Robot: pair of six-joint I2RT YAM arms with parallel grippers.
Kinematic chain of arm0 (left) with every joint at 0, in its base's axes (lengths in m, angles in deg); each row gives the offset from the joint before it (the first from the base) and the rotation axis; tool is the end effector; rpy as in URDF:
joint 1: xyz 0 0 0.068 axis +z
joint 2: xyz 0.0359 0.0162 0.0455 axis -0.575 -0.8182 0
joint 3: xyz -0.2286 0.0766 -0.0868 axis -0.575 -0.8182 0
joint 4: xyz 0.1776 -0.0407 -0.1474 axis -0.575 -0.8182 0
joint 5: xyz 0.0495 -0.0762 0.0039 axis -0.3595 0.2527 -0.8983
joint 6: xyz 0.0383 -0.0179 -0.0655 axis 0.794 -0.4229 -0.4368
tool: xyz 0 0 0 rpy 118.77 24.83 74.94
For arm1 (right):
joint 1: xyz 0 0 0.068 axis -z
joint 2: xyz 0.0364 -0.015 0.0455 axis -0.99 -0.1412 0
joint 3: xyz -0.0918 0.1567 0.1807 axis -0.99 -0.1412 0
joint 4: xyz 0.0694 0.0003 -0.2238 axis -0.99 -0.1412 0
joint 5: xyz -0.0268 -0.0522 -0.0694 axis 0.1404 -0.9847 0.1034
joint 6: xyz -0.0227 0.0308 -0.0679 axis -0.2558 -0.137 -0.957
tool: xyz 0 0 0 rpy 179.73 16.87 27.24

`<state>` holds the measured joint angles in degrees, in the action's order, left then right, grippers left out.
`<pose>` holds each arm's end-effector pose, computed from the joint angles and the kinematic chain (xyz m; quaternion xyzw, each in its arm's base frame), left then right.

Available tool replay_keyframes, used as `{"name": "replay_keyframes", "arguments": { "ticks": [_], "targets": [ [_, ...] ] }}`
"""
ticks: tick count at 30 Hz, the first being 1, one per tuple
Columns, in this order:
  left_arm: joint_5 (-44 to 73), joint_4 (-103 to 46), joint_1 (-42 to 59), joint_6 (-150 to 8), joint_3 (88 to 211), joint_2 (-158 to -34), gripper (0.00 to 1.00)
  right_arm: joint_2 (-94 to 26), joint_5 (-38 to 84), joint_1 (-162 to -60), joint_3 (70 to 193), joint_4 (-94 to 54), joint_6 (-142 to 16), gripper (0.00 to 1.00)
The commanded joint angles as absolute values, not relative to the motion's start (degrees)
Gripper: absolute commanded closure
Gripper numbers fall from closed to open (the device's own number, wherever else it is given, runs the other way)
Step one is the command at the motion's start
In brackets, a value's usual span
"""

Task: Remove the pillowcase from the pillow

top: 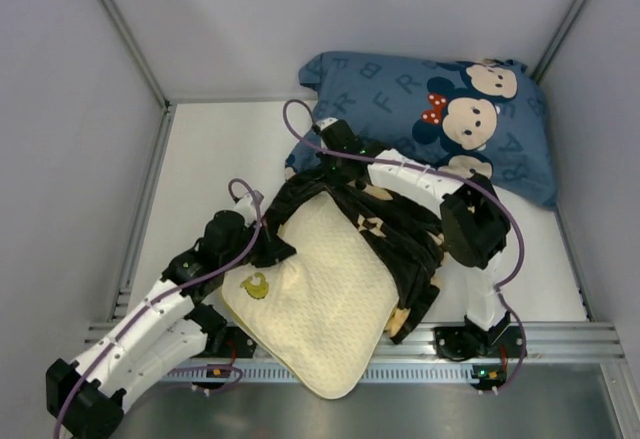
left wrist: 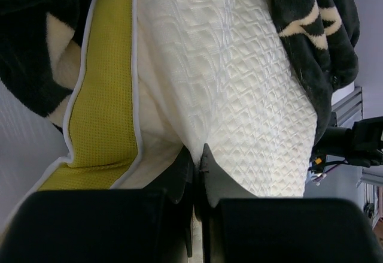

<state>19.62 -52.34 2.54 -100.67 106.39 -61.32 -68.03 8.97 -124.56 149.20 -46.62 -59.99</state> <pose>0.1372 -0.1057 0.2136 -0.0142 0.8759 -0.3653 0.3148 0.3275 0.2912 0.2054 -0.2435 0.9046 0.1031 0.3344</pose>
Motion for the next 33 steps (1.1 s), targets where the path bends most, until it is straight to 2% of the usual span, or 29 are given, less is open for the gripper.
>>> {"name": "replay_keyframes", "arguments": {
  "ticks": [1, 9, 16, 20, 24, 29, 30, 31, 33],
  "targets": [
    [23.3, -56.0, 2.2, -101.8, 108.7, -56.6, 1.00, -67.9, 0.8, -116.9, 151.2, -48.9, -56.3, 1.00],
    [20.7, -63.3, 2.2, -102.6, 111.3, -50.5, 1.00, -60.3, -3.6, -109.1, 150.1, -48.9, -51.2, 1.00],
    [17.1, -65.5, 2.2, -104.1, 114.4, -50.3, 1.00, -54.6, 3.8, -107.9, 145.1, -48.4, -50.0, 1.00],
    [13.4, -65.1, 2.2, -103.8, 119.3, -58.1, 1.00, -50.1, 4.3, -110.2, 138.1, -46.7, -48.9, 1.00],
    [9.8, -62.9, 2.2, -101.9, 127.2, -74.2, 1.00, -42.0, 4.9, -111.8, 129.7, -44.0, -47.8, 1.00],
    [5.7, -63.9, 2.5, -95.9, 147.3, -95.1, 1.00, -34.6, 2.6, -112.0, 119.8, -41.7, -47.0, 1.00],
    [2.9, -65.8, 2.8, -94.3, 151.3, -102.1, 1.00, -33.3, 1.2, -111.9, 119.1, -41.7, -46.9, 0.98],
    [0.7, -68.0, 3.2, -93.7, 155.5, -105.4, 1.00, -32.7, 0.5, -112.0, 118.4, -42.1, -47.1, 0.79],
    [-2.1, -73.7, 4.7, -91.7, 167.2, -111.0, 1.00, -30.9, -1.0, -112.0, 118.3, -43.0, -46.9, 0.55]
  ]
}}
